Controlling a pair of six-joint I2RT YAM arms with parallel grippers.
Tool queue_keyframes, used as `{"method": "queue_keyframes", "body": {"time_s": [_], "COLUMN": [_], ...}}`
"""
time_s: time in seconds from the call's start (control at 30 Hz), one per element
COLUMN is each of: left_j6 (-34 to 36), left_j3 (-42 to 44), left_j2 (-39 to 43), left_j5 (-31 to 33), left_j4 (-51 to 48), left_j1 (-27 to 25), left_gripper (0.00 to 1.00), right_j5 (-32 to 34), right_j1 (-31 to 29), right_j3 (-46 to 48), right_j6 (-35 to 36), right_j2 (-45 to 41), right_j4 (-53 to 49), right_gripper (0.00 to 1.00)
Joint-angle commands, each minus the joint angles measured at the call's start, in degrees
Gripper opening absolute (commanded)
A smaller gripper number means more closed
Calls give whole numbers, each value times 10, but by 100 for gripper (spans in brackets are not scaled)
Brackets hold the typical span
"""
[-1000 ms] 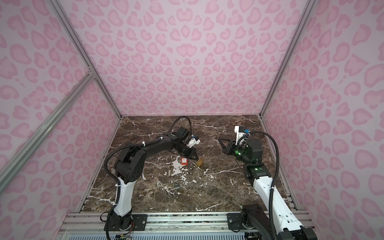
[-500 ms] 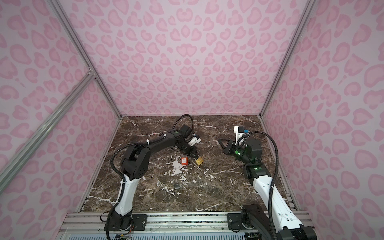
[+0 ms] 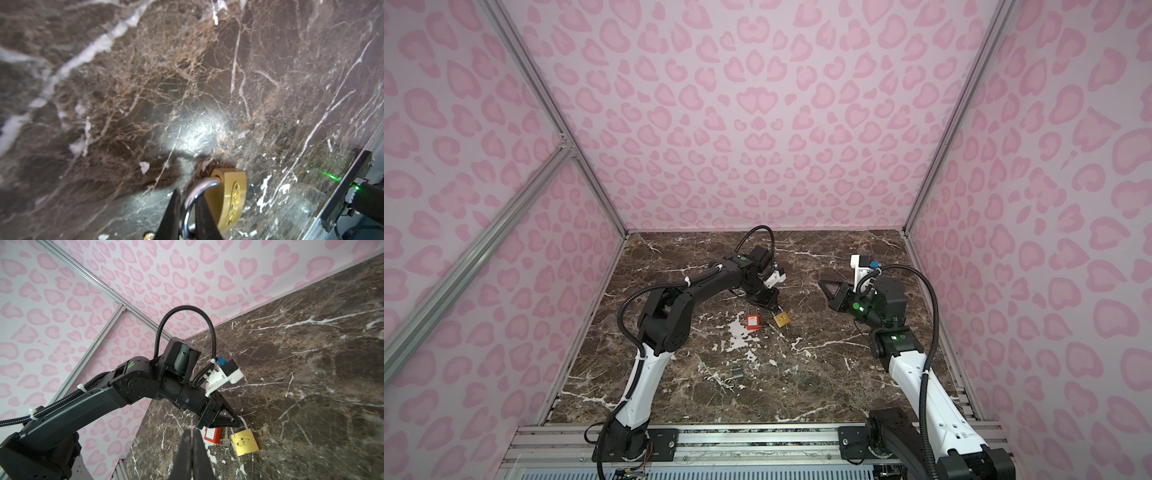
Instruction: Lock with the key
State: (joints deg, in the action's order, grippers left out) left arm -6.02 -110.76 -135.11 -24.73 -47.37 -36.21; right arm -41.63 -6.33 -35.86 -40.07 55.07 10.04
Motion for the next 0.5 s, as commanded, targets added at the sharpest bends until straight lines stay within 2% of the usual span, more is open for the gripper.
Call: {"method": "queue_keyframes", "body": {"time_s": [0.0, 0.37, 0.47], "left_j6": [2, 7, 6], "left_j3": [-13, -26, -34], "left_j2": [-8, -31, -34], "left_j5": [29, 34, 50], "left_j4": [-25, -17, -21], "left_j1": [1, 1, 1], "left_gripper": [16, 15, 21], "right_j5": [-2, 6, 5], "right_j1": [0, 2, 1], "right_j3": [0, 33, 36], "right_j6": [6, -15, -14], "right_j2": [0, -25, -30], "right_j4": [12, 19, 12], "right_gripper": [0, 0, 0]}}
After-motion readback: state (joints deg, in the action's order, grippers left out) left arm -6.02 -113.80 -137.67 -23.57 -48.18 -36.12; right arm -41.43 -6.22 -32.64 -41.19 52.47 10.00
